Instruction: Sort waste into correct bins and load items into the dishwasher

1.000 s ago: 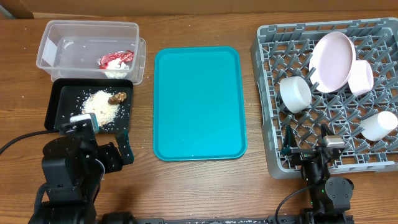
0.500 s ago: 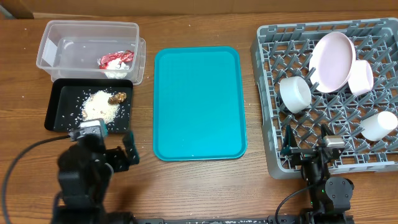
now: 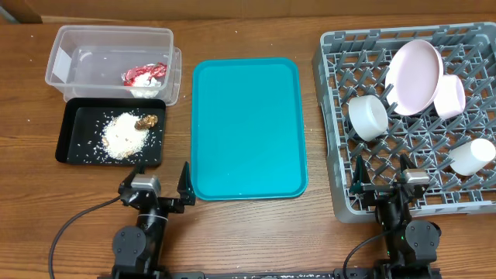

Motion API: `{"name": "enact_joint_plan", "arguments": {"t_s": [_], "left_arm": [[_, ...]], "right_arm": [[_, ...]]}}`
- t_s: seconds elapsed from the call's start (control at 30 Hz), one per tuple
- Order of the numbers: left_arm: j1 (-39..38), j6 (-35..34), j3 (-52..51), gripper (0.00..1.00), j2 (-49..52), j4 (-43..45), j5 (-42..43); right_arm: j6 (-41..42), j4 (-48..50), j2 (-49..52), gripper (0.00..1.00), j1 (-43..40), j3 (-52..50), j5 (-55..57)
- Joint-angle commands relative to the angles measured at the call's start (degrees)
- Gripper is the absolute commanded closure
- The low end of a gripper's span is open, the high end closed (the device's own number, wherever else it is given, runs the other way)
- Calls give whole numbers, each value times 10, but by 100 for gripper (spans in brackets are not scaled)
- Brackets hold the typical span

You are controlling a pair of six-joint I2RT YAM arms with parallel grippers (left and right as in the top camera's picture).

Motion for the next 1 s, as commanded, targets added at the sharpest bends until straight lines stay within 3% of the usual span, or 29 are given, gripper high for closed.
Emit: {"name": "enact_joint_plan", "arguments": {"t_s": [0.0,0.97], "left_arm": [[-2,18,-12,0,-14,-13,-5],[-2,26,-12,0,-13,-13,-2]], "right_arm": [[-4,3,-5,0,4,-6,3],[-4,3,-5,0,4,-6,3]]}}
